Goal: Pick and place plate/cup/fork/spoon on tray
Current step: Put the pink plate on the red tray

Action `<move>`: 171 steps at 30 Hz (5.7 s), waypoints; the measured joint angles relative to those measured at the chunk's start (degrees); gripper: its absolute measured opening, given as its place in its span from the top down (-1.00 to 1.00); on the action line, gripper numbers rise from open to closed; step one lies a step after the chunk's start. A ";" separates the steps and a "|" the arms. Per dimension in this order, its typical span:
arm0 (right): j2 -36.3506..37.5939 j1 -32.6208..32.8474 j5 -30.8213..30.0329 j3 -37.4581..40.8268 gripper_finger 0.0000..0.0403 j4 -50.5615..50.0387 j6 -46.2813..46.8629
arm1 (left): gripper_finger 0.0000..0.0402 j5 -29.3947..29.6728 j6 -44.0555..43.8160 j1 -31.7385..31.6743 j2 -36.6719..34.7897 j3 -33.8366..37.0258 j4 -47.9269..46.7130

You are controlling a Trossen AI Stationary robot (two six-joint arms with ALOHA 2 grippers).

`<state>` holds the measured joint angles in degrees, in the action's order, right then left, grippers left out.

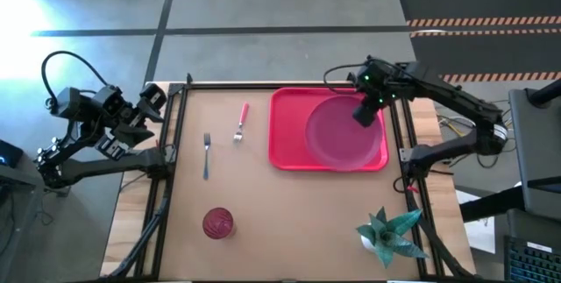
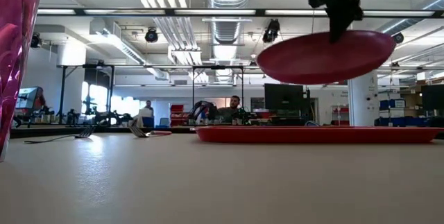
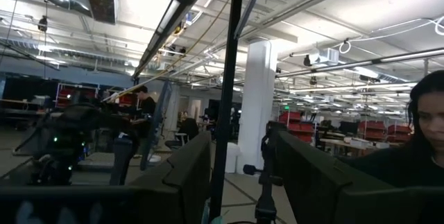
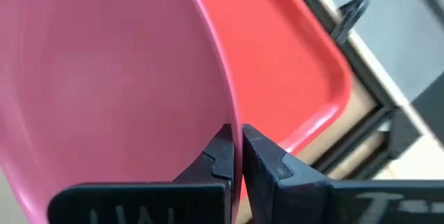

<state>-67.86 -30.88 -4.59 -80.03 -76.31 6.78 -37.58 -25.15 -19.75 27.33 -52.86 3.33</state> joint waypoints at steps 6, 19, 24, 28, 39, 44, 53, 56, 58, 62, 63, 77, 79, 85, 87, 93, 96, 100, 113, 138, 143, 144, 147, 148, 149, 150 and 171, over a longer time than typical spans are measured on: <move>2.58 -3.31 1.90 10.03 0.96 6.88 -0.44 | 0.27 0.02 -0.02 0.00 0.00 0.00 -0.02; 4.90 -14.16 2.10 21.87 0.96 12.53 -4.78 | 0.27 -0.01 -0.05 0.01 0.00 0.00 -0.02; 4.12 -16.26 3.41 25.20 0.96 14.14 -6.24 | 0.27 -0.01 -0.06 0.00 0.00 0.00 -0.04; 4.05 -17.10 6.31 27.63 0.96 16.99 -6.67 | 0.27 -0.01 -0.07 0.00 0.00 0.00 -0.07; 4.05 -18.98 7.35 30.61 0.96 18.47 -8.98 | 0.27 -0.01 -0.07 0.00 0.00 0.00 -0.07; 4.05 -18.96 7.15 30.69 0.92 18.95 -9.11 | 0.27 -0.01 -0.07 0.01 0.00 0.00 -0.07; 4.03 -18.94 6.06 30.69 0.64 19.89 -9.15 | 0.27 -0.01 -0.06 0.02 0.00 0.00 -0.04; 4.03 -18.94 6.04 30.69 0.54 20.13 -9.28 | 0.27 -0.01 -0.06 0.01 0.00 0.00 -0.04; 4.06 -18.93 6.04 30.71 0.48 20.65 -9.08 | 0.27 -0.01 -0.06 0.02 0.00 0.00 -0.04; 4.03 -18.64 10.20 28.52 0.43 21.53 -6.45 | 0.27 -0.01 0.01 0.02 0.00 0.00 -0.42; 4.03 -18.35 12.94 27.40 0.43 21.84 -6.05 | 0.27 0.00 0.03 0.02 0.00 0.00 -1.05; 4.01 -6.03 38.05 4.53 0.55 34.30 1.65 | 0.27 0.58 0.27 0.00 2.36 0.04 -7.04; 3.97 -3.37 38.02 2.29 0.57 35.10 1.98 | 0.27 0.59 0.33 0.00 3.02 0.04 -7.02; 3.94 4.31 34.32 -0.32 0.55 35.77 3.88 | 0.27 1.66 0.16 0.00 5.69 0.04 -7.04; 3.94 6.61 33.05 -0.01 0.53 36.69 3.98 | 0.27 1.66 0.16 0.00 6.62 0.04 -7.08; 1.92 11.69 31.99 1.14 0.50 39.15 5.93 | 0.27 1.66 0.11 0.00 7.11 -0.34 -6.93; -0.18 12.51 31.54 0.79 0.51 39.46 5.44 | 0.27 1.69 0.36 -0.02 6.64 -0.61 -6.78; -2.67 12.61 31.83 0.70 0.54 40.62 5.08 | 0.27 2.14 0.69 -0.07 6.45 -0.46 -7.11; -5.02 14.94 36.00 -1.42 0.94 49.46 -3.63 | 0.33 4.19 8.43 -0.15 6.21 -0.48 -12.33; -26.41 20.90 9.15 1.32 0.96 11.06 10.50 | 0.49 4.67 15.34 -0.15 -0.60 -0.92 -15.39; -30.22 20.93 9.08 1.45 0.96 12.09 9.88 | 0.49 4.67 15.11 -0.15 -2.12 -0.92 -15.41; -30.69 20.92 9.07 1.45 0.96 12.58 9.75 | 0.49 4.67 15.10 -0.15 -2.36 -0.92 -15.41; -31.63 21.10 9.01 1.45 0.96 14.00 9.25 | 0.49 4.67 15.09 -0.16 -2.97 -0.92 -15.41; -31.64 21.16 9.02 1.45 0.96 14.69 9.25 | 0.49 4.67 15.09 -0.16 -3.15 -0.90 -15.42; -31.64 21.33 9.03 1.45 0.96 15.40 9.25 | 0.49 4.66 15.09 -0.15 -3.28 -0.90 -15.42; -31.62 21.56 8.97 1.45 0.96 16.09 9.25 | 0.49 4.65 15.09 -0.17 -3.38 -0.90 -15.41; -31.64 22.24 5.45 7.69 0.96 20.00 10.46 | 0.49 4.61 14.98 -0.15 -3.54 -0.87 -15.43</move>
<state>-99.50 -8.64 0.87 -72.35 -56.31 17.24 -32.97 -10.17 -19.90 23.79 -53.74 -12.10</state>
